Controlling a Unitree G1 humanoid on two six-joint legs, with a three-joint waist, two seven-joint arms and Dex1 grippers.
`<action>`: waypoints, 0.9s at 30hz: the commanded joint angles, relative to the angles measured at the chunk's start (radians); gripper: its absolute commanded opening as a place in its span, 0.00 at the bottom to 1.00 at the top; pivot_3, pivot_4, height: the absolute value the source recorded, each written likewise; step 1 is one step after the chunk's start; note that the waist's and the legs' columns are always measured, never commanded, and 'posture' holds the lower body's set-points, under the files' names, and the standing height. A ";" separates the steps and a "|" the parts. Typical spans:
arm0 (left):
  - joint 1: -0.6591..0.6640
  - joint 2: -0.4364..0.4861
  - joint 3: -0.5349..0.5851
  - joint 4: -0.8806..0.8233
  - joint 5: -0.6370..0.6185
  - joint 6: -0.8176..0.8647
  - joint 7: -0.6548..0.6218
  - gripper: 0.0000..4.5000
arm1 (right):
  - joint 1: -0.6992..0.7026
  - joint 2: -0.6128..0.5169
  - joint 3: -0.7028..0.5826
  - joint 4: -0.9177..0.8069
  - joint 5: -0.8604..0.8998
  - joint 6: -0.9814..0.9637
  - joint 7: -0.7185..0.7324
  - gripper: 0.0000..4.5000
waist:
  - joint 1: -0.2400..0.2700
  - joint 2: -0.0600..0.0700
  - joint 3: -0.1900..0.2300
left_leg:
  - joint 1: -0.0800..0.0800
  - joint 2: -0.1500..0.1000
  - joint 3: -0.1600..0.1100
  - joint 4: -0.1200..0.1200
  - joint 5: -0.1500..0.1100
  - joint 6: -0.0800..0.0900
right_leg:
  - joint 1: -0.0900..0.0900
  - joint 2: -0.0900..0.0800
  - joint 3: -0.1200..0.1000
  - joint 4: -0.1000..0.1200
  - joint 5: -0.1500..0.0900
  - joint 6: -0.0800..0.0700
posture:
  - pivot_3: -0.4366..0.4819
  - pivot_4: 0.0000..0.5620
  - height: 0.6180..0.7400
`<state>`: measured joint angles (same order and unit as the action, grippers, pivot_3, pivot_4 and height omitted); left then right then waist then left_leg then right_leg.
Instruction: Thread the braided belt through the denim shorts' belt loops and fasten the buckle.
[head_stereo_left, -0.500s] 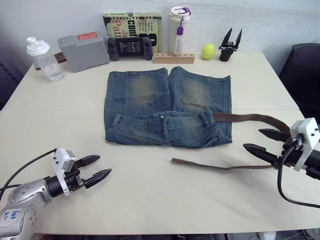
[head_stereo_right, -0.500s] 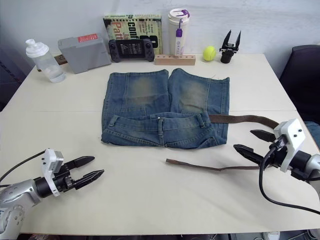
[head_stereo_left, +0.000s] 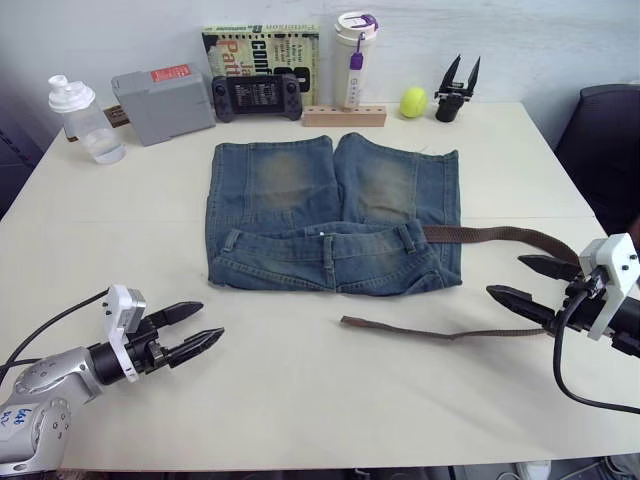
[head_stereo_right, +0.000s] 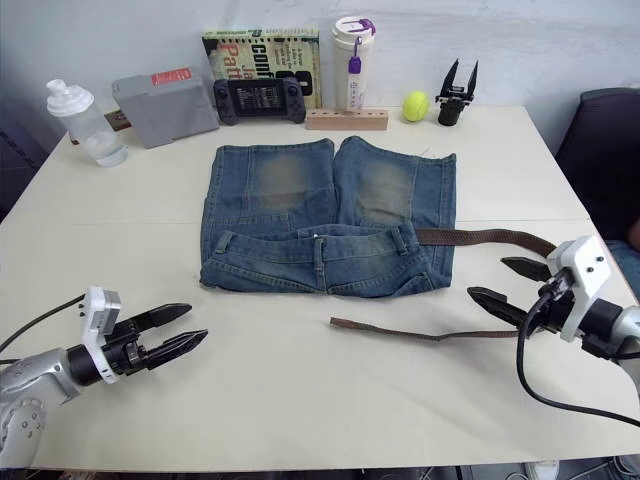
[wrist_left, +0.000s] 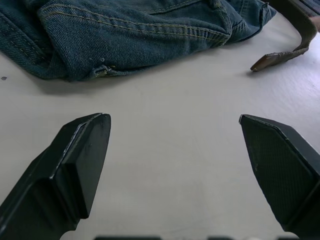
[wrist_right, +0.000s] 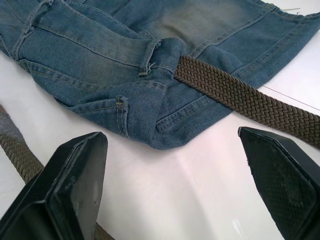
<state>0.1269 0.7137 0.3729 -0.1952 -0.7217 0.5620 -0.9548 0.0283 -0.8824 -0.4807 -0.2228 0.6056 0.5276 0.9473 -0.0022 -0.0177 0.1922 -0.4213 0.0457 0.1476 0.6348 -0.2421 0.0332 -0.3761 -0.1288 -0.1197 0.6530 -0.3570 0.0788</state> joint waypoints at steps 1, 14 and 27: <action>-0.033 0.040 0.021 -0.055 -0.093 0.071 -0.046 1.00 | -0.019 -0.021 -0.007 -0.027 -0.001 -0.027 0.018 0.99 | 0.001 0.000 0.000 | 0.000 0.000 0.000 0.000 0.000 0.000 | 0.000 0.000 0.000 0.000 0.000 0.000 | 0.48 0.27 0.75; -0.286 0.237 -0.283 -0.086 0.099 -0.062 -0.327 1.00 | -0.162 -0.172 0.281 -0.253 0.018 0.165 0.094 0.99 | 0.000 0.001 0.000 | 0.000 -0.001 0.001 -0.003 0.005 -0.009 | -0.002 0.000 0.001 -0.001 0.000 0.000 | 0.48 0.27 0.75; -0.331 0.120 -0.282 -0.075 0.085 -0.068 -0.244 1.00 | -0.194 -0.041 0.629 -0.103 -0.267 -0.072 0.068 0.81 | -0.001 0.000 0.001 | 0.000 0.000 0.001 0.000 0.005 -0.007 | -0.001 0.000 0.001 0.001 0.000 0.000 | 0.48 0.27 0.75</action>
<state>-0.1894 0.8388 0.0416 -0.2616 -0.6007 0.4869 -1.2152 -0.1664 -0.9304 0.1430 -0.3558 0.3903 0.5274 1.0233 -0.0030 -0.0179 0.1929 -0.4218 0.0453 0.1483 0.6350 -0.2365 0.0258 -0.3774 -0.1290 -0.1192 0.6541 -0.3568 0.0790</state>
